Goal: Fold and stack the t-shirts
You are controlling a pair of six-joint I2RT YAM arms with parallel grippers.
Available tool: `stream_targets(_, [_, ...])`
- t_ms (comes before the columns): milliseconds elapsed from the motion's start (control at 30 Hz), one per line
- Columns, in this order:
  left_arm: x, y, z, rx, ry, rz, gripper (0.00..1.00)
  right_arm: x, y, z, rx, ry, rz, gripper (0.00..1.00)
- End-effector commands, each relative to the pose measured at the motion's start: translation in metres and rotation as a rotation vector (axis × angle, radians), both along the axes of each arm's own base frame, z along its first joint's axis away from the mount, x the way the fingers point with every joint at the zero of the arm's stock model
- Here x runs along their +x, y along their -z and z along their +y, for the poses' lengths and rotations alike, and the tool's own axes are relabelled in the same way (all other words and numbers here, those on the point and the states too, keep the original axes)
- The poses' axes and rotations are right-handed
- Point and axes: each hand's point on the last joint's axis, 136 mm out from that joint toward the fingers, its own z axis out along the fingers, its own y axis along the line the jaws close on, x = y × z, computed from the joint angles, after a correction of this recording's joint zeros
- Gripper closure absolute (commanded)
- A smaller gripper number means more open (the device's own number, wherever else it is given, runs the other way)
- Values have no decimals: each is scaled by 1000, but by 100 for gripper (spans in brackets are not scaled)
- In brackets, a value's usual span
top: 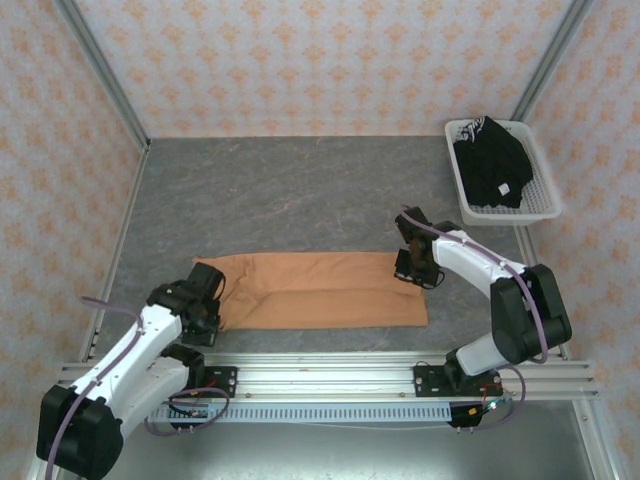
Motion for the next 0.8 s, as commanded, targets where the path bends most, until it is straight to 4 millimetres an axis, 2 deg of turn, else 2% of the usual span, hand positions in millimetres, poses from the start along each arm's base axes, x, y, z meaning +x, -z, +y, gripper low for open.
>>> stream_targets(0, [13,-24,18,131,108,19,100,8,-3,3,-7,-20,-16,87])
stream_targets(100, [23,-34,20,169,179,57,100,8,-2,2,-14,-22,-10,88])
stream_targets(300, [40,-39,31,228,237,88,100,5,2,0,-27,-23,3,88])
stream_targets(467, [49,-22,46,278,289,189,100,3,5,-2,-36,-21,15,89])
stream_targets(767, [65,12,62,344,307,342,100,0,9,-3,-36,-14,27,90])
